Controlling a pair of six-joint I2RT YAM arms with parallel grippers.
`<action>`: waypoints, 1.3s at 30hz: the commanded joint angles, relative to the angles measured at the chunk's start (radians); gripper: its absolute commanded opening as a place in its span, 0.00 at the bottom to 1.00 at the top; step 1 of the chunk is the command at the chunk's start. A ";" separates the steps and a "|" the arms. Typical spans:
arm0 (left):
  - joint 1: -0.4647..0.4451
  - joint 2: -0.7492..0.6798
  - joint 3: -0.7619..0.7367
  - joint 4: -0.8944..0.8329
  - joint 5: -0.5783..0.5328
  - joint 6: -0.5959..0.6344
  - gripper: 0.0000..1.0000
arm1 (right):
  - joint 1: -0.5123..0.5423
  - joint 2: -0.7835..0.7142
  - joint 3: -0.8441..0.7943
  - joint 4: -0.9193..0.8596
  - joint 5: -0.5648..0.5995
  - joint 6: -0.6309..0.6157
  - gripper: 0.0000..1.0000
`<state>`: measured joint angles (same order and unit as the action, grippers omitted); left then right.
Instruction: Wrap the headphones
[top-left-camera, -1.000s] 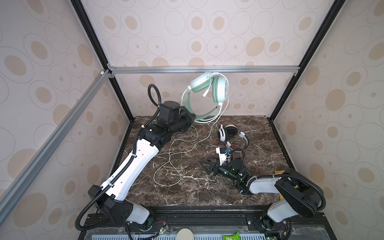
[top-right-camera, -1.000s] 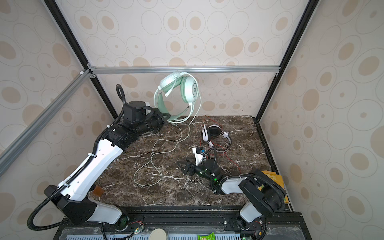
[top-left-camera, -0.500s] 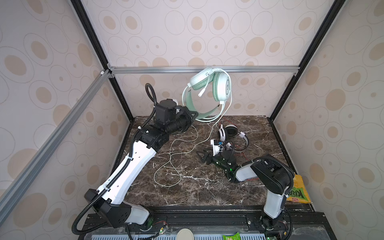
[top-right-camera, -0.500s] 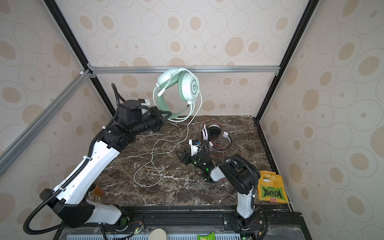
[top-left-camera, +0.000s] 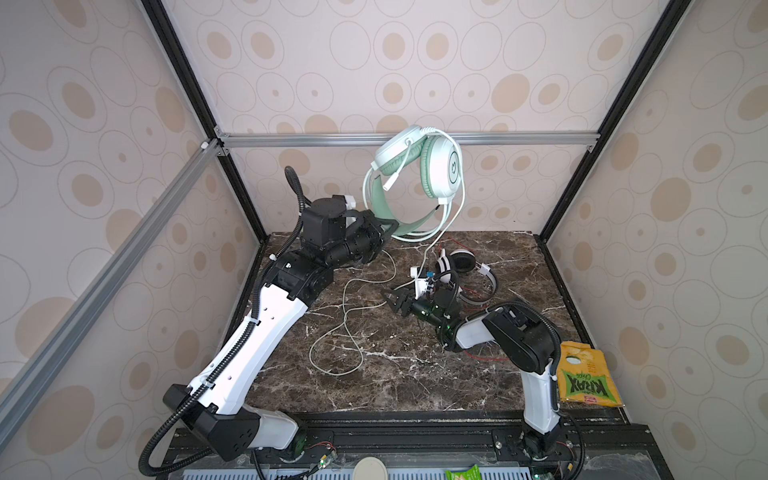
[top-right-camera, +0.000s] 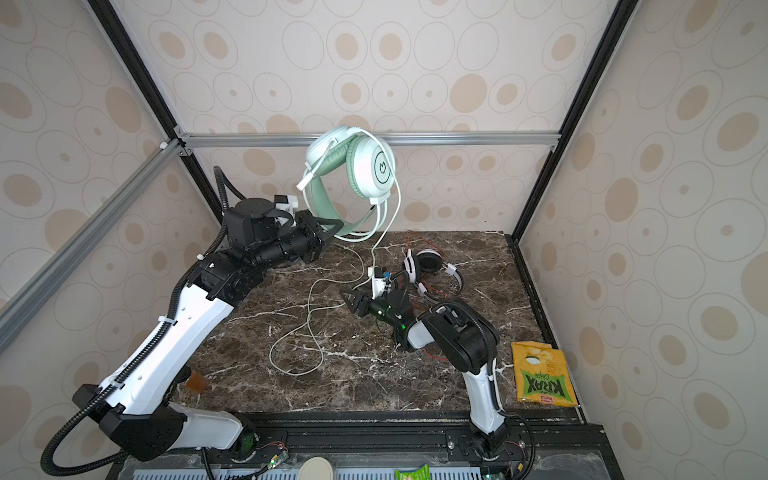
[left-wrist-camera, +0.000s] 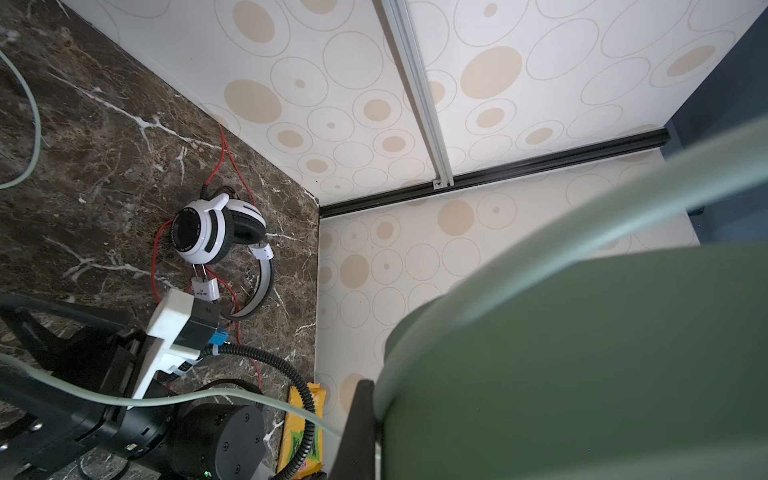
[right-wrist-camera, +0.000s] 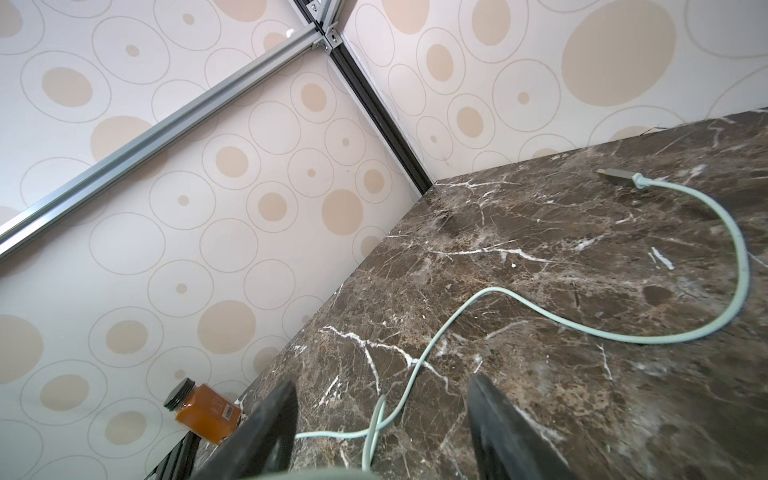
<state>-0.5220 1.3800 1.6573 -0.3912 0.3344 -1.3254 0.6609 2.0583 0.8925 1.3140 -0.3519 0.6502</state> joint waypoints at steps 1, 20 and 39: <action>0.014 -0.018 0.060 0.105 0.038 -0.041 0.00 | 0.001 0.029 0.043 0.069 -0.030 0.035 0.65; 0.117 0.192 0.299 -0.392 -0.874 0.697 0.00 | 0.061 -0.924 -0.207 -1.381 0.291 -0.357 0.00; 0.096 0.327 0.017 -0.416 -1.054 0.698 0.00 | 0.351 -0.949 0.410 -2.372 0.659 -0.729 0.00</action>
<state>-0.4194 1.7294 1.6928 -0.8501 -0.6456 -0.5777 0.9569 1.1057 1.2236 -0.9005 0.1963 0.0154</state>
